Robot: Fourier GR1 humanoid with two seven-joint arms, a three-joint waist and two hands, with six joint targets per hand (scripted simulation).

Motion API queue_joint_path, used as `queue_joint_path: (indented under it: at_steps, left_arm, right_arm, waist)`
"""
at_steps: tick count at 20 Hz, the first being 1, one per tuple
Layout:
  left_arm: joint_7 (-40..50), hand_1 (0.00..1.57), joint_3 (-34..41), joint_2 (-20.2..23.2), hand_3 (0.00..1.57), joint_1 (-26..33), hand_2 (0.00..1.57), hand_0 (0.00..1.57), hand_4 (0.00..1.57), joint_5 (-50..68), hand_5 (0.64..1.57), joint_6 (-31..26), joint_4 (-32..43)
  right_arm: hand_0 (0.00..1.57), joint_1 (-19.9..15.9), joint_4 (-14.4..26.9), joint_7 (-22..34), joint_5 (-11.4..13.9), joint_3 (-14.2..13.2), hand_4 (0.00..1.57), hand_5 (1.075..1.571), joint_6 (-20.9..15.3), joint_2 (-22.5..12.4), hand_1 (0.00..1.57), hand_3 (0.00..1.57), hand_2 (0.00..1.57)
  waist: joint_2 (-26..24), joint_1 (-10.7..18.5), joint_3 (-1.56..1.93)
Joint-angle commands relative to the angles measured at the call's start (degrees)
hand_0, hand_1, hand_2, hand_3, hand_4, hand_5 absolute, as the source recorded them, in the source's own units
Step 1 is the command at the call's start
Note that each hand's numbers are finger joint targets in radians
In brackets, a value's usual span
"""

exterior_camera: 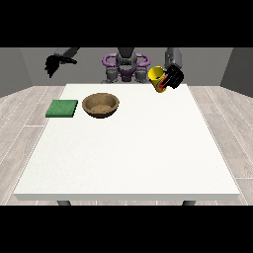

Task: Pick the cup and pour the ball into the bowl, then pick the bowl and place it on the pad

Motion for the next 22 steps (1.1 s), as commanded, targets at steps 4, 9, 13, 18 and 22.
queue_joint_path:
  at_steps: [4,9,13,18,22]
  left_arm:
    - [10.0,1.49,-3.5,-1.0,1.57,-4.3,1.57,1.49,1.57,-9.0,1.273,2.9,-0.4]
    - [21.2,1.50,-10.1,-1.5,1.57,-10.2,1.57,1.50,1.52,-19.9,1.241,1.5,0.5]
    - [29.9,1.55,-17.3,-4.3,1.57,-14.3,1.57,1.55,1.57,-30.4,1.203,0.1,2.2]
    - [33.7,1.50,-26.2,-6.9,1.57,-15.4,1.57,1.50,1.38,-42.3,1.400,-2.2,4.5]
    - [38.3,1.50,-32.9,-12.8,1.57,-18.4,1.57,1.50,1.57,-49.8,1.056,-8.3,6.4]
  right_arm:
    - [0.00,-0.2,1.3,-2.7,-0.1,-0.2,0.00,1.569,1.1,0.3,0.00,0.00,0.00]
    - [0.00,-0.9,4.8,-2.9,-0.2,-0.9,0.00,1.570,2.8,-1.5,0.00,0.00,0.00]
    - [0.00,-0.3,7.1,-1.9,-0.9,-0.8,0.00,1.570,5.3,-2.6,0.00,0.00,0.00]
    - [0.00,-2.5,7.2,-1.5,-1.6,-1.7,0.00,1.571,4.5,-2.8,0.00,0.00,0.00]
    - [0.00,-4.7,8.3,-1.9,-0.7,-1.0,0.00,1.571,4.7,-3.3,0.00,0.00,0.00]
  waist:
    - [1.1,-2.0,-0.06]
    - [-1.5,-1.4,-0.01]
    - [-4.3,-2.5,0.07]
    - [-4.0,-2.6,0.03]
    - [-1.3,-3.4,0.02]
